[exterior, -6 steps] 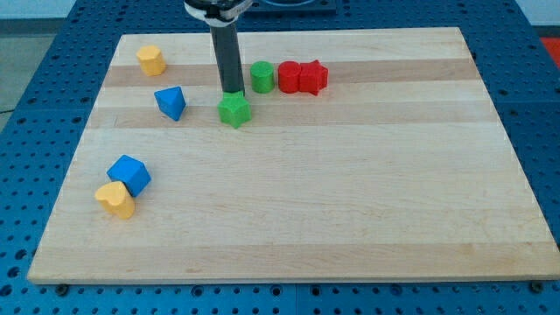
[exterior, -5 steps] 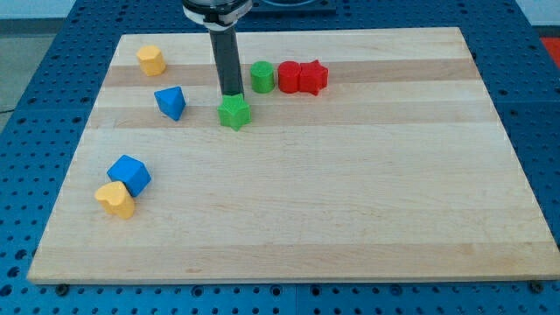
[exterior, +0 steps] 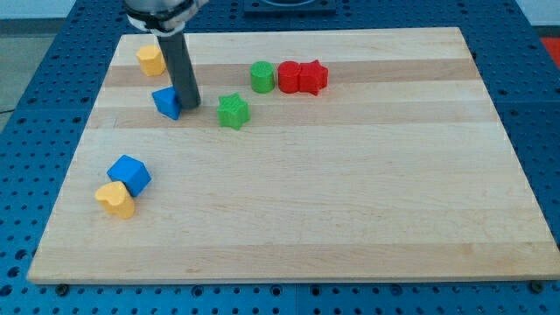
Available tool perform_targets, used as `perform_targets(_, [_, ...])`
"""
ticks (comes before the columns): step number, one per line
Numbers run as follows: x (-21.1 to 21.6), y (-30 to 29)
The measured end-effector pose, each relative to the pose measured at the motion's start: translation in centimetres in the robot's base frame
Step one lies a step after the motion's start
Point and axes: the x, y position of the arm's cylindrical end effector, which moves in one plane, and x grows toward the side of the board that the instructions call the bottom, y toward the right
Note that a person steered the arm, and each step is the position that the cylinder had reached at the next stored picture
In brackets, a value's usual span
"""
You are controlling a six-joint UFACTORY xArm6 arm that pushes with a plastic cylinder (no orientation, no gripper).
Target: Push the blue triangle into the yellow hexagon
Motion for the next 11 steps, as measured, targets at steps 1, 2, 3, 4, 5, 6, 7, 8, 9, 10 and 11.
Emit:
perform_targets(1, [-0.4,-1.4])
perform_targets(2, [3.2,0.9])
perform_targets(3, [5.0,0.8])
perform_targets(4, [3.0,-0.9])
perform_targets(5, [0.5,-2.7])
perform_targets(6, [-0.5,-3.3])
perform_targets(7, [1.5,-3.2])
perform_targets(8, [2.5,-5.1])
perform_targets(9, [1.0,-6.8])
perform_targets(10, [-0.6,-6.3])
perform_targets(11, [-1.6,-5.3])
